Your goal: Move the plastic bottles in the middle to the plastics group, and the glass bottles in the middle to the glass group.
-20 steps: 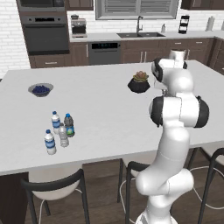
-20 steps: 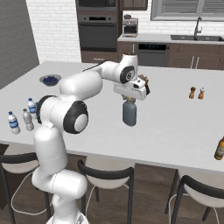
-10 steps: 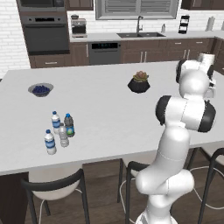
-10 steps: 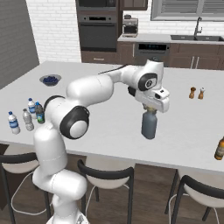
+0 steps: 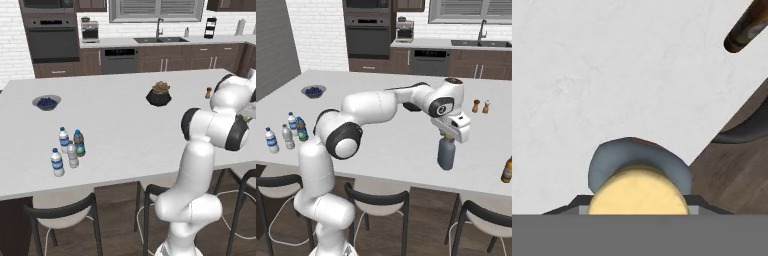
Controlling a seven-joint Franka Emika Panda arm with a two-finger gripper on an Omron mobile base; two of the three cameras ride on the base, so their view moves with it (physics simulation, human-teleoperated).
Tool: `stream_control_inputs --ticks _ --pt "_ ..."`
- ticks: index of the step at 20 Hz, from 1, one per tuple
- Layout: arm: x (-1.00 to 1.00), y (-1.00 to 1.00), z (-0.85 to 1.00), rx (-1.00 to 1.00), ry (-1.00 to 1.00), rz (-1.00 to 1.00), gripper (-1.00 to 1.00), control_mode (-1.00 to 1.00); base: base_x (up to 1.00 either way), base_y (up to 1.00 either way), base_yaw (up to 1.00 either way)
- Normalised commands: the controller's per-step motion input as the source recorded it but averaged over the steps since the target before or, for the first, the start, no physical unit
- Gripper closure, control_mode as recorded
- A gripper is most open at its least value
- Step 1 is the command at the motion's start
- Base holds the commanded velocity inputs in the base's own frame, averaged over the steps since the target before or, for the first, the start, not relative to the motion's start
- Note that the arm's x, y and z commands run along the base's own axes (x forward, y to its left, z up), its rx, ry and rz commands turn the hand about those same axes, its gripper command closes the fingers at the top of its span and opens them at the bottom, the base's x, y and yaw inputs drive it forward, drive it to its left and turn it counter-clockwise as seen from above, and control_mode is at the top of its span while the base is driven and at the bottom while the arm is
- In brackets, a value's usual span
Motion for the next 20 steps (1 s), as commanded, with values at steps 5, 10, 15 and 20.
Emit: stream_control_inputs --ticks 5,10,15,20 --pt "0.0 -0.8 0.0 0.08 -0.06 -0.15 1.0 -1.0 0.0 0.0 0.0" --pt "0.0 -0.77 0.0 0.05 -0.04 -0.18 1.0 -1.0 0.0 0.0 0.0" --pt "0.0 -0.51 0.09 0.0 0.0 -0.17 1.0 -1.0 0.0 0.0 0.0" --pt "-0.07 -0.02 0.0 -0.02 0.02 -0.08 1.0 -1.0 0.0 0.0 0.0"
